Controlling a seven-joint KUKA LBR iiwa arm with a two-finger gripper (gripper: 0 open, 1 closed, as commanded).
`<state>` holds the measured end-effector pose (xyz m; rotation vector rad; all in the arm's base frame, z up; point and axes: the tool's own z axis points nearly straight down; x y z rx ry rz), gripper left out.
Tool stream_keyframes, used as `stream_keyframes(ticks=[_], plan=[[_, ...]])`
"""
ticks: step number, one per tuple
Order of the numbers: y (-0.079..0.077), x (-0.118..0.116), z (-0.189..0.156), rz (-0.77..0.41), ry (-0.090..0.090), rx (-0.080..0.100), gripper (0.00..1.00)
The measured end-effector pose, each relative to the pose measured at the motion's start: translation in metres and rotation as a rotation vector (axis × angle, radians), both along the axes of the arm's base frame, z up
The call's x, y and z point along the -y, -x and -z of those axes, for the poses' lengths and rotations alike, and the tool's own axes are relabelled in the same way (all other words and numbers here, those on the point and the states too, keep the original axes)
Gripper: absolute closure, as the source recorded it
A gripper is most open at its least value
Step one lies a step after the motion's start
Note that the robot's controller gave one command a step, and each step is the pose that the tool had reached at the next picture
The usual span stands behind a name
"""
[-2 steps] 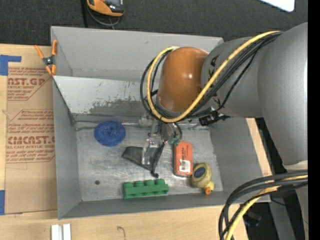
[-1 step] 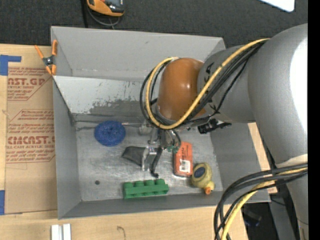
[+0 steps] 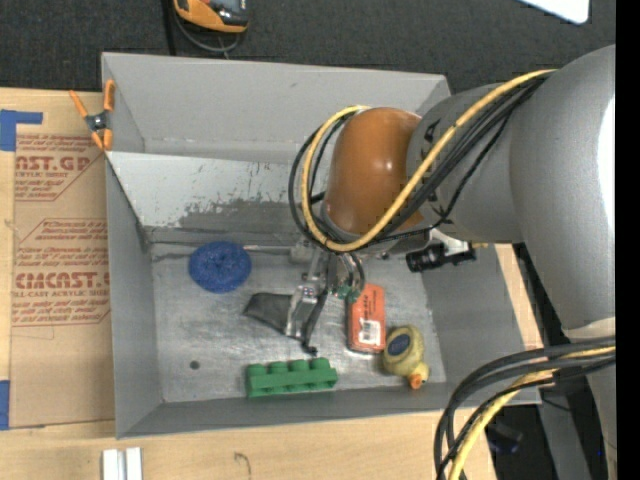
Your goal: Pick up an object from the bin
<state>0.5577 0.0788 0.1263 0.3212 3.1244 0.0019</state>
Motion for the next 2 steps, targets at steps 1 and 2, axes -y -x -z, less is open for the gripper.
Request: stream_keyframes(ticks=[1, 2], plan=[[0.007, -0.009, 0.048, -0.052, 0.001, 0.003, 0.0], [-0.001, -0.014, 0.063, -0.026, -0.005, 0.023, 1.0]])
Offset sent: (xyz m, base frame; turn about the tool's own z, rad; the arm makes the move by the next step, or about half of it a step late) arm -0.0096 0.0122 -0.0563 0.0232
